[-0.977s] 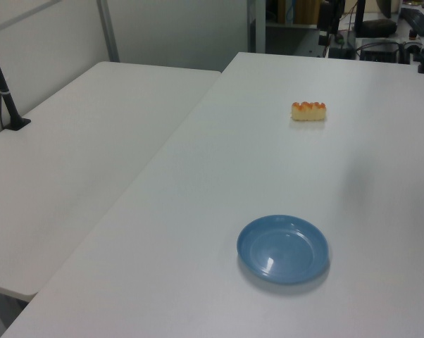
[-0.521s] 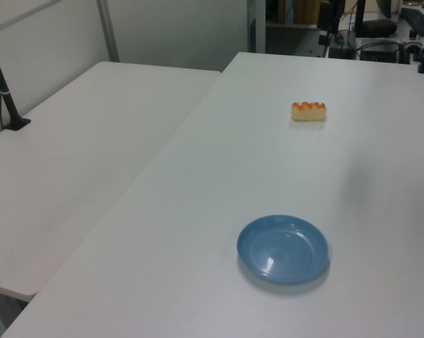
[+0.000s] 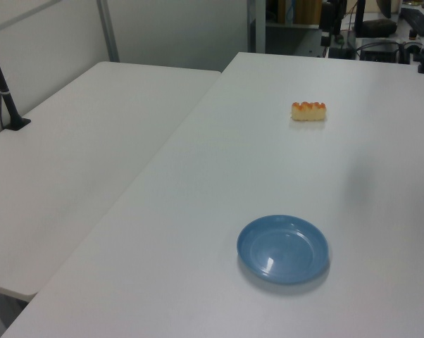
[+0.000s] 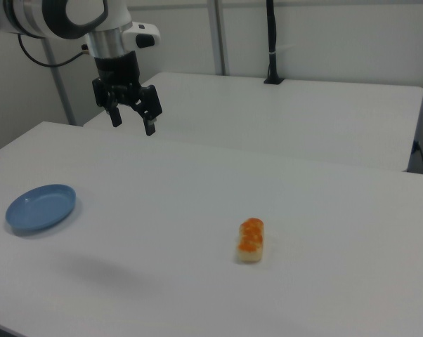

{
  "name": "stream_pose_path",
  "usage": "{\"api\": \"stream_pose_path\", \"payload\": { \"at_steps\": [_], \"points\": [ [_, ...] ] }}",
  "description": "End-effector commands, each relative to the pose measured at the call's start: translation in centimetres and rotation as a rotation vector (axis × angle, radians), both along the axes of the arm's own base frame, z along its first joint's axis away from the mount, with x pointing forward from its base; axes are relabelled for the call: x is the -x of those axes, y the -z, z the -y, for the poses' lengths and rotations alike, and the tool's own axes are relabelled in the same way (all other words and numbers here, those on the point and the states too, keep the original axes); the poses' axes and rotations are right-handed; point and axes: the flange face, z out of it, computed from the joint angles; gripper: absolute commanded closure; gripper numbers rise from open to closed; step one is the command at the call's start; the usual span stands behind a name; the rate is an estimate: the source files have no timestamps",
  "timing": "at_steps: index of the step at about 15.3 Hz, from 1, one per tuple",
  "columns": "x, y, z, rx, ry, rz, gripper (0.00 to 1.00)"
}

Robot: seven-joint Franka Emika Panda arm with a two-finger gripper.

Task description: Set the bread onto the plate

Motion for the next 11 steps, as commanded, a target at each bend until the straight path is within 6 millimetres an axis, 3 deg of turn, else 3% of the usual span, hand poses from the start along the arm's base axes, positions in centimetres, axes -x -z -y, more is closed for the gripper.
{"api": "stream_pose_path", "payload": {
  "at_steps": [1, 7, 11],
  "points": [
    [0.7, 0.1, 0.1, -0.006, -0.020, -0.011, 0.00],
    [0.4, 0.0, 4.5, 0.010, -0.207, 0.035, 0.00],
    [-0.2, 1.6, 7.8, 0.021, -0.297, 0.028, 0.00]
  ]
}}
